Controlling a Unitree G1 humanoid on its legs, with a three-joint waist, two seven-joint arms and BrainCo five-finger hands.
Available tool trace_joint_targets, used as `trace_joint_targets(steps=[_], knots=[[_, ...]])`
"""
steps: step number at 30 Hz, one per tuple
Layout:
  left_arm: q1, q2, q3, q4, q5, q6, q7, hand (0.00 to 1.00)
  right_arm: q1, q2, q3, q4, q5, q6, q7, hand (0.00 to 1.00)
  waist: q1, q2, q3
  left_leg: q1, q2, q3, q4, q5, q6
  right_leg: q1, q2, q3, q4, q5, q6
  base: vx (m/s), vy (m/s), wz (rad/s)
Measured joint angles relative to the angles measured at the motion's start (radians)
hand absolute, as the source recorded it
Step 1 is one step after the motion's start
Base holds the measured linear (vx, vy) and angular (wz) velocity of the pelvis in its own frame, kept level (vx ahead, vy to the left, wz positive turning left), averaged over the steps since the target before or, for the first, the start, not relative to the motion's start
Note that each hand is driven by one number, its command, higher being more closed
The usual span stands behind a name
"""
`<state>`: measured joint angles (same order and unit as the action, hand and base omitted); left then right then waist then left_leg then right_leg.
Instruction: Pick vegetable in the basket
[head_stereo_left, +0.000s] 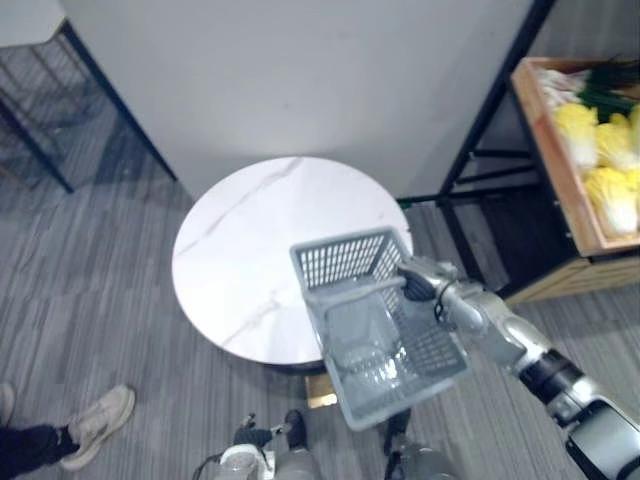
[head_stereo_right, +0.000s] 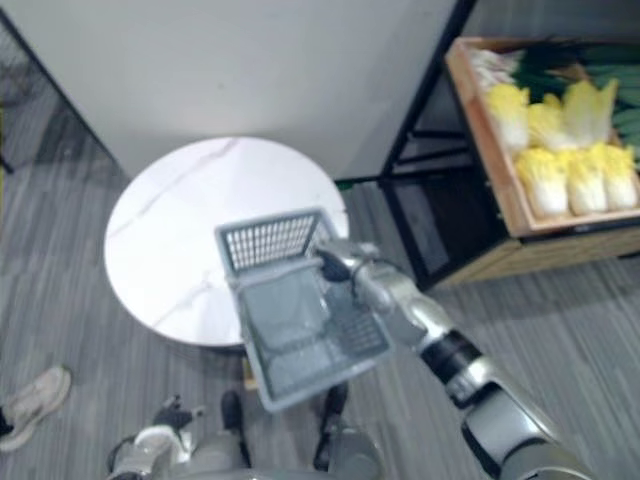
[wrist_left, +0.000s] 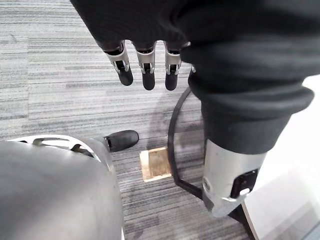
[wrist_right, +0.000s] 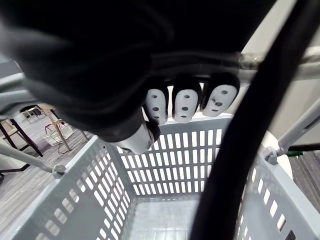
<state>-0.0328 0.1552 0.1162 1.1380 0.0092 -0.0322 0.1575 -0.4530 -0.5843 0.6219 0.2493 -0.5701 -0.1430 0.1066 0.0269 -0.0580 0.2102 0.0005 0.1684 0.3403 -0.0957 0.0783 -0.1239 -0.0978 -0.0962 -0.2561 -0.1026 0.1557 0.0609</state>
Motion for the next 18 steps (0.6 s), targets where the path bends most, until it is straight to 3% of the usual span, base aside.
trace_joint_targets(steps=[4,6,11,15,18], knots=[[0.036,0.002,0.011,0.015,0.041,0.001,-0.042,0.0,0.096,-0.064,0.004,-0.037,0.03,-0.019,0.056,1.0,-0.01,0.01,-0.037,0.022,0.002,0.042,0.0,-0.012,-0.007,-0.003,0.007,0.043,-0.002,0.001,0.002,0.04,0.002,-0.27],[0.051,0.002,0.01,0.017,0.054,0.002,-0.053,0.0,0.114,-0.079,0.003,-0.037,0.028,-0.029,0.057,1.0,-0.025,0.018,-0.05,0.027,0.002,0.048,0.0,-0.016,-0.008,-0.001,0.007,0.047,-0.002,0.001,0.002,0.07,0.0,-0.17],[0.111,-0.011,0.009,0.018,0.074,0.005,-0.056,0.0,0.184,-0.105,-0.05,-0.049,0.024,-0.041,0.054,1.0,-0.023,0.039,-0.071,0.079,0.002,0.097,0.0,-0.037,-0.008,0.02,0.015,0.095,-0.002,0.001,0.002,0.07,0.011,-0.27],[0.134,-0.019,0.015,0.015,0.084,0.005,-0.06,0.0,0.227,-0.105,-0.077,-0.048,0.006,-0.042,0.049,1.0,-0.023,0.043,-0.078,0.089,0.02,0.138,0.1,-0.105,-0.01,0.041,0.016,0.139,0.009,-0.001,0.004,0.05,0.02,-0.3],[0.138,-0.023,0.019,0.015,0.092,0.012,-0.079,0.0,0.301,-0.103,-0.159,-0.049,-0.007,-0.051,0.048,1.0,-0.032,0.05,-0.082,0.092,0.027,0.143,0.154,-0.147,-0.009,0.043,0.009,0.149,0.059,-0.036,0.015,0.0,0.027,-0.11]])
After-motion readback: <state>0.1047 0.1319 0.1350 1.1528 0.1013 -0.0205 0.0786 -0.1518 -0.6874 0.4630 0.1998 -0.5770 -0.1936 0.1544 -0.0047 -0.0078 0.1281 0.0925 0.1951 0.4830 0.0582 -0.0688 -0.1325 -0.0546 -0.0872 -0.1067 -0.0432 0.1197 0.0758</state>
